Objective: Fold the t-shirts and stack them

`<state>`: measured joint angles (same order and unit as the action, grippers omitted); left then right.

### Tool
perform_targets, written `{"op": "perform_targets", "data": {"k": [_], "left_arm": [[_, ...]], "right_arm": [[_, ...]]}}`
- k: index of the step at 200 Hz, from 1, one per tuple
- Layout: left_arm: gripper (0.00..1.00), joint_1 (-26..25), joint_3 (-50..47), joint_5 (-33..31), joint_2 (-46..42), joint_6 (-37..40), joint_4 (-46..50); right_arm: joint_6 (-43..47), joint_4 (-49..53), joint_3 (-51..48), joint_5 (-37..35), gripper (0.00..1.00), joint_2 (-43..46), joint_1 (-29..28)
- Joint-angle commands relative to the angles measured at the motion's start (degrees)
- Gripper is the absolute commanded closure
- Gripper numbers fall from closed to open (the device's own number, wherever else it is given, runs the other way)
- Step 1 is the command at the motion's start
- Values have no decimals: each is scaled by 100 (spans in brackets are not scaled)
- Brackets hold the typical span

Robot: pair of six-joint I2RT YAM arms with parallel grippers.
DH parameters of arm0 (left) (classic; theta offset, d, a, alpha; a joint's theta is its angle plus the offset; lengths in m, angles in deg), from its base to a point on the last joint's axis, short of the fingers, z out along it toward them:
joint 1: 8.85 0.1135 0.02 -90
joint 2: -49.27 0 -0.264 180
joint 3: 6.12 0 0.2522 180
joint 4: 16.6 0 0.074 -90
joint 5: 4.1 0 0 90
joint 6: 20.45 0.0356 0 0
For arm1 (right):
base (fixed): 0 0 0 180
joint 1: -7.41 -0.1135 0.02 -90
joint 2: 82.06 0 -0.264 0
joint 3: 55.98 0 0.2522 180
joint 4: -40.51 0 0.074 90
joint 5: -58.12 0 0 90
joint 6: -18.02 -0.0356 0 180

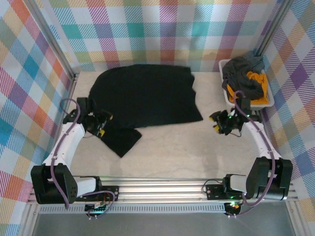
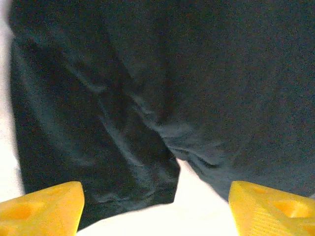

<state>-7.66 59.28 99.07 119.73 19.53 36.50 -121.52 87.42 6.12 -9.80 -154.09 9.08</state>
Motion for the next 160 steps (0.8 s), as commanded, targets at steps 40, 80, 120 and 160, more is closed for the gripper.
{"op": "perform_targets", "data": {"k": [40,80,120,160], "left_arm": [[51,-370,-239,-227,979,271,-932],[52,-748,382,-188,2332,388,-1151],[51,-1165,784,-276,3066,289,-1194],[50,-1614,1002,-267,3298,92,-1231]], "right_arm": [[483,-868,547,-468,63,-977,-1429],[139,-1247,1562,-416,64,-2570,-2322],[-293,-1194,2600,-274,65,-4073,-2514],[-218,-41,3067,-1049,65,-4469,-2002]]}}
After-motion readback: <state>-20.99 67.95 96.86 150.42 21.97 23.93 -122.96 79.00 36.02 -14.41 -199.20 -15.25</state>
